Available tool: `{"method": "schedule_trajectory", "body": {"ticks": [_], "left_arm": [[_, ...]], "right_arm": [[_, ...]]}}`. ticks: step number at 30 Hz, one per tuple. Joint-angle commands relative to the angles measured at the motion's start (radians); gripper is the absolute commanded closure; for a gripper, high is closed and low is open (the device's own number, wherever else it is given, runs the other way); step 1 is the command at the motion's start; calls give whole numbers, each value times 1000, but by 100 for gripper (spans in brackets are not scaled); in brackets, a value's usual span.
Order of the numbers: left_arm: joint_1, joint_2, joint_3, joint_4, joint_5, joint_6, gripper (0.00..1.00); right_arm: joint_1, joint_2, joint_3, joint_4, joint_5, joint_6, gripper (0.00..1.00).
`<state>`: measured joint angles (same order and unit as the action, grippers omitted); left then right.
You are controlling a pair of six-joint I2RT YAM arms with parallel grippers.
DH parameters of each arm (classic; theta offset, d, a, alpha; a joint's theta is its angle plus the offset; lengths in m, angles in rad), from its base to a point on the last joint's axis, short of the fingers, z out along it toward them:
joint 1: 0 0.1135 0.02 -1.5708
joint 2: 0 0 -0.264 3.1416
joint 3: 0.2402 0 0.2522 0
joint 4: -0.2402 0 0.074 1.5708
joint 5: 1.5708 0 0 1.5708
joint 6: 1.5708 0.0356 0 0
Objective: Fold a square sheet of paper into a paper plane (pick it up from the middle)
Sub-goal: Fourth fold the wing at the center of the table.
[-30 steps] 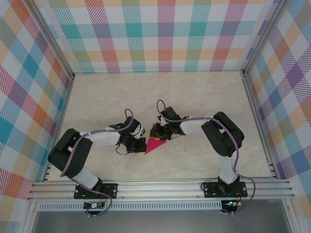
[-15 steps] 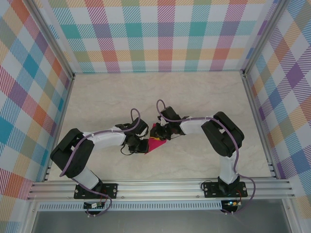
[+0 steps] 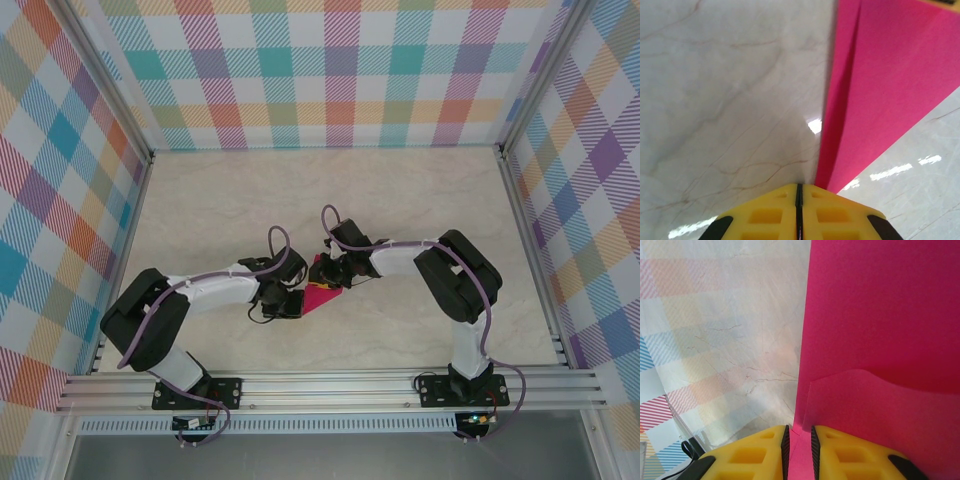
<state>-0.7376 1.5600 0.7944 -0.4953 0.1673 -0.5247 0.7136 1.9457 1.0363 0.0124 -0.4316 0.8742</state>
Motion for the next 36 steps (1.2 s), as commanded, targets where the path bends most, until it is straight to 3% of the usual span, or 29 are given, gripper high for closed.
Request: {"method": "schedule_trajectory", "body": {"ticks": [1,12,18,27,36], "left_arm": [[-9,5,-56,-247,-37,-9,91],[-4,-174,25,-262,-30,-4,91],[50,-193,40,-34,132,-11,91],[134,-88,-28,308,303,-66,92],[192,13,-101,460,374,-102,92]], "right_arm": [[3,67,-21,-102,63,-15,78],[3,71,-17,-100,60,-12,78],[3,74,-18,-95,55,-11,78],[3,77,-23,-89,53,-6,78],[3,81,-30,-81,50,-4,78]]}}
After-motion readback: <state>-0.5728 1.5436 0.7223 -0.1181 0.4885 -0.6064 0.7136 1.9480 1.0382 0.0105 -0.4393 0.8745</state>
